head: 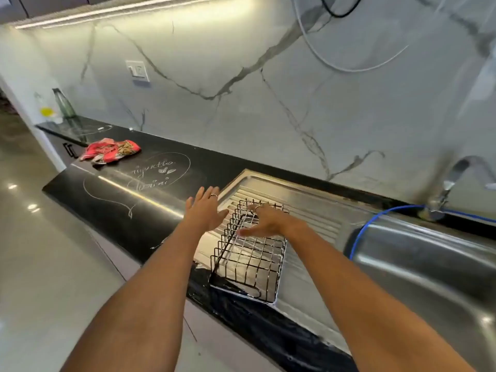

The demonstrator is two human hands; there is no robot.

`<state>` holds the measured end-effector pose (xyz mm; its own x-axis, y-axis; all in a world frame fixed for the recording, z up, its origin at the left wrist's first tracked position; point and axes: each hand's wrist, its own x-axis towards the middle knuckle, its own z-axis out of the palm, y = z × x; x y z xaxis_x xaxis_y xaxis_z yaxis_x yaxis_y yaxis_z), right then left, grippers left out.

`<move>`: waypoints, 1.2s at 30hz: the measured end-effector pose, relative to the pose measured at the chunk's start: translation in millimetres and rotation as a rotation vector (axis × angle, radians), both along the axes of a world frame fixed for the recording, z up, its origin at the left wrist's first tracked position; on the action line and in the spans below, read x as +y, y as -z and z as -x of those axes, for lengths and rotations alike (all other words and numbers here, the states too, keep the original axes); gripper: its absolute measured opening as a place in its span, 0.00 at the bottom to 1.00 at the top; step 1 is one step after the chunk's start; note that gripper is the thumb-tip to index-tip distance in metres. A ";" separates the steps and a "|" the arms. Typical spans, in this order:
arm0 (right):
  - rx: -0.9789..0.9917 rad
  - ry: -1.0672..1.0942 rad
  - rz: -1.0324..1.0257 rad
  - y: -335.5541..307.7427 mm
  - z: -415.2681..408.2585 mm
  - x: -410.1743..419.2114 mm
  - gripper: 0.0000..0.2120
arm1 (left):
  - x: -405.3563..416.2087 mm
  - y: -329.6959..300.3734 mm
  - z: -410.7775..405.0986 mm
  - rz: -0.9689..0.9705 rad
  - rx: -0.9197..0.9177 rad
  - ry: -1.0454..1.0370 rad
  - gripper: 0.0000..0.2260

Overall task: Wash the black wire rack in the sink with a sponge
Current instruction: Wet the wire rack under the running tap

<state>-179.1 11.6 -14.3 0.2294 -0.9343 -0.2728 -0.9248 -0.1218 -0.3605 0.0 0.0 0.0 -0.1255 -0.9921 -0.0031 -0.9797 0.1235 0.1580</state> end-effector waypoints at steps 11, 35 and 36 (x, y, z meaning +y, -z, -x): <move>0.193 0.084 -0.191 6.5 -44.8 -2.3 0.48 | -9.6 37.4 -29.4 0.006 0.021 0.003 0.31; 0.001 0.363 0.029 -40.4 144.1 44.7 0.45 | -19.3 34.3 74.0 -0.060 0.052 0.264 0.34; -0.010 0.387 0.020 -41.7 161.1 54.3 0.44 | -17.8 34.2 90.1 -0.060 0.046 0.293 0.34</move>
